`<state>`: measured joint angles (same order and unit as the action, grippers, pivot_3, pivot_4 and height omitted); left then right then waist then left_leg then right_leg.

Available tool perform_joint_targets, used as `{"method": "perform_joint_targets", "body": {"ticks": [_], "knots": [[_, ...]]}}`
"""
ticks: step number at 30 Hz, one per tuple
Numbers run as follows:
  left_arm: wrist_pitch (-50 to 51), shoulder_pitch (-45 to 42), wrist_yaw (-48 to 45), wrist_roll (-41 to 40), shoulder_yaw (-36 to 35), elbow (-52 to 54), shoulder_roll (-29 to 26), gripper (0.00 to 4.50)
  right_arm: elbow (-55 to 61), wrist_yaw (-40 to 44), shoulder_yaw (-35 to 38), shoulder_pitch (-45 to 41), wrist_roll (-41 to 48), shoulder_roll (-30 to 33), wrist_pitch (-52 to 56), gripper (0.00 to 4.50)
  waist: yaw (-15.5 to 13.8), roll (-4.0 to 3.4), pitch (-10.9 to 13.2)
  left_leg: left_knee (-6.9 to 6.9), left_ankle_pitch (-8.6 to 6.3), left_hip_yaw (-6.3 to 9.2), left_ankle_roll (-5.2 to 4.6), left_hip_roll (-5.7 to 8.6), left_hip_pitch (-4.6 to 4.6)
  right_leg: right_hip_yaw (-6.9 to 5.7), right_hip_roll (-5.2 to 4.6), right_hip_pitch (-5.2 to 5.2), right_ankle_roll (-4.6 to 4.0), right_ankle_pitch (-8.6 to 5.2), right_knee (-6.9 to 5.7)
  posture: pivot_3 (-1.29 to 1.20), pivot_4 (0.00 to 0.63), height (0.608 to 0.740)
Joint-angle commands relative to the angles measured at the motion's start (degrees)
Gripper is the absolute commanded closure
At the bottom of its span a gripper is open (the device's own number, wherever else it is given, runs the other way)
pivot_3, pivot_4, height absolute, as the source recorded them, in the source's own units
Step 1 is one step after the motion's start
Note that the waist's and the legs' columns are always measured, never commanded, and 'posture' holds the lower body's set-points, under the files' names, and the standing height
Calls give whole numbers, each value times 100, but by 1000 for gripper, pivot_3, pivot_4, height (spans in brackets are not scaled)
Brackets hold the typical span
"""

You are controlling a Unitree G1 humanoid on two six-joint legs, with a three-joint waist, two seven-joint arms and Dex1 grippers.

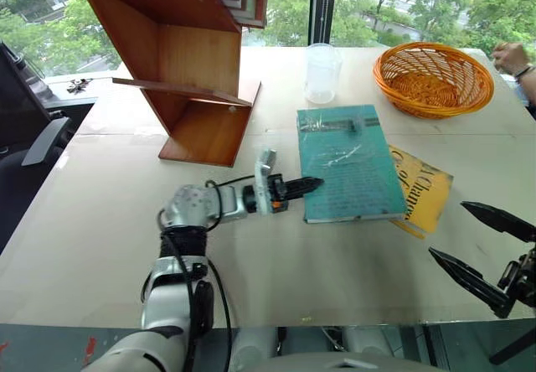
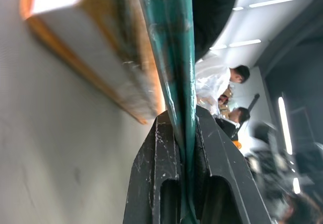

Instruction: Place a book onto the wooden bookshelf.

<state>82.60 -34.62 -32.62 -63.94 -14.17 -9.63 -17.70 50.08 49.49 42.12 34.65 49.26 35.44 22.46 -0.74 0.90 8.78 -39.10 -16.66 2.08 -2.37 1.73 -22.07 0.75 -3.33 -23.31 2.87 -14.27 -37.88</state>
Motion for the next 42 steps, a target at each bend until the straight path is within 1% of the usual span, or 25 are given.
{"method": "perform_joint_targets", "body": {"ticks": [1, 3, 5, 6, 9, 11, 12, 13, 15, 18, 19, 21, 22, 25, 27, 31, 35, 38, 39, 41, 42], "knots": [[-244, -108, -483, -181, 131, 1748, -644, 4435, -271, 49, -186, -319, -64, 127, -197, 0, -6, -1, 0, 1, 0, 0, 1, 0, -1, 0, -1, -1, 0, 0, 1, 0, 150, 740], [-1273, -210, -1236, 578, 667, 2725, -1409, 4435, -522, 87, -338, -627, -59, 208, -219, 0, -17, -1, 1, 1, 0, -2, 2, 3, -2, 1, -5, -1, -1, 0, 4, 0, 150, 740], [-2747, -382, -2009, 1683, 1176, 3253, -2148, 4435, -795, 107, -500, -923, -163, 280, -253, 0, -29, -4, 2, 3, -1, -6, 2, 7, -3, 1, -9, 0, -2, 0, 10, 0, 150, 740], [-3341, -568, -2148, 2075, 1233, 3307, -2320, 4435, -922, 92, -585, -1081, -206, 281, -283, 0, -37, -5, 2, 6, -1, -8, 3, 9, -2, 1, -10, 3, -4, -1, 15, 0, 150, 740], [-4440, -1118, -2209, 2838, 1220, 3195, -2610, 4435, -1213, 52, -816, -1472, -319, 266, -366, 0, -56, -5, 4, 12, 0, -10, 1, 12, -1, -1, -12, 5, -11, -4, 22, 0, 150, 740], [-5715, -1406, -2492, 3865, 1394, 2917, -3082, 4435, -1402, 34, -1008, -1824, -355, 293, -380, 0, -24, -5, 4, 13, 0, -11, 0, 10, -1, 0, -11, 4, -7, -2, 23, 0, 150, 740], [-6161, -1513, -2558, 4200, 1451, 2773, -3210, 4435, -1465, 38, -1069, -1944, -363, 307, -384, 0, -4, -6, 5, 17, 0, -12, 0, 10, 0, 2, -8, 3, -5, -1, 24, 0, 150, 740], [-6806, -1786, -2688, 4654, 1503, 2407, -3490, 4435, -1578, 21, -1181, -2213, -328, 323, -367, 0, 1, -9, 5, 29, 0, -17, 0, 10, 5, 7, -4, 3, -5, -1, 27, 0, 150, 740], [-7737, -2294, -2941, 5547, 1682, 1614, -4168, 4435, -1773, 67, -1382, -2653, -333, 391, -357, 0, 5, -5, 21, 43, 1, -24, -1, 7, 9, 10, 2, -2, -3, -3, 26, 0, 150, 740], [-8675, -2594, -3379, 6322, 1884, 630, -4964, 4435, -1890, 107, -1517, -3064, -247, 446, -326, 0, 78, 3, 44, 50, 1, -28, -2, 4, 1, 13, 22, -16, -3, -1, 28, 0, 150, 740], [-9016, -2635, -3537, 6493, 1965, 351, -5166, 4435, -1901, 108, -1535, -3159, -202, 452, -308, 0, 94, -1, 44, 56, 1, -35, -2, 8, 3, 10, 30, -23, -2, -2, 22, 0, 150, 740], [-9361, -2759, -3764, 6869, 2101, -164, -5511, 4435, -1902, 123, -1545, -3316, -112, 477, -275, 0, 108, 1, 45, 67, 0, -38, -4, 8, 5, 8, 33, -24, 5, -6, 27, 0, 150, 740], [-9494, -2855, -3896, 7030, 2162, -396, -5644, 4435, -1901, 129, -1544, -3365, -78, 492, -255, 0, 115, 0, 47, 66, 0, -37, -5, 8, -1, 3, 34, -27, 7, -8, 28, 0, 150, 740], [-9584, -3207, -4133, 7455, 2324, -967, -5804, 4435, -1974, 180, -1571, -3391, -99, 527, -251, 0, 75, 17, 57, 51, -5, -28, -14, 12, -18, -13, 32, -29, 12, -10, 30, 0, 150, 740], [-9883, -3196, -4319, 7690, 2457, -1315, -5934, 4435, -2053, 232, -1579, -3392, -135, 553, -275, 0, 79, 21, 60, 19, -11, -13, -23, 11, -55, -34, 34, -44, 14, -9, 27, 0, 150, 740], [-10077, -3047, -4216, 7767, 2508, -1858, -5738, 4435, -2150, 309, -1559, -3478, -135, 612, -306, 0, 156, 21, 60, -10, -16, -21, -31, 14, -62, -29, 25, -44, 18, -8, 17, 0, 150, 740], [-10564, -2814, -4084, 7714, 2425, -2370, -5704, 4435, -2090, 431, -1503, -3473, -23, 659, -310, 0, 225, 20, 60, -10, -27, -25, -50, 5, -40, -17, 33, -45, 17, -8, -13, 0, 150, 740], [-10489, -2556, -4413, 7287, 2230, -2465, -5777, 3407, -2032, 514, -1488, -3439, 73, 691, -298, 0, 265, 13, 58, -9, -29, -24, -55, 1, -25, -13, 33, -40, 15, -7, -24, 0, 150, 740], [-10511, -2498, -4386, 7145, 2108, -2449, -5760, 2969, -2031, 558, -1491, -3424, 75, 713, -300, 0, 275, 14, 59, -9, -30, -28, -55, 1, -14, -8, 33, -34, 15, -8, -30, 0, 150, 740], [-10065, -2448, -4381, 6664, 1712, -2097, -5715, 1968, -2051, 612, -1500, -3414, 74, 752, -288, 0, 278, 15, 60, -10, -30, -30, -56, 0, -10, -6, 34, -29, 15, -7, -30, 0, 150, 740], [-9486, -2319, -4643, 6250, 1489, -1749, -5802, 1630, -2071, 626, -1516, -3435, 77, 777, -277, 0, 273, 18, 61, -12, -30, -32, -56, 2, -12, -6, 33, -29, 16, -7, -29, 0, 150, 740]]}}
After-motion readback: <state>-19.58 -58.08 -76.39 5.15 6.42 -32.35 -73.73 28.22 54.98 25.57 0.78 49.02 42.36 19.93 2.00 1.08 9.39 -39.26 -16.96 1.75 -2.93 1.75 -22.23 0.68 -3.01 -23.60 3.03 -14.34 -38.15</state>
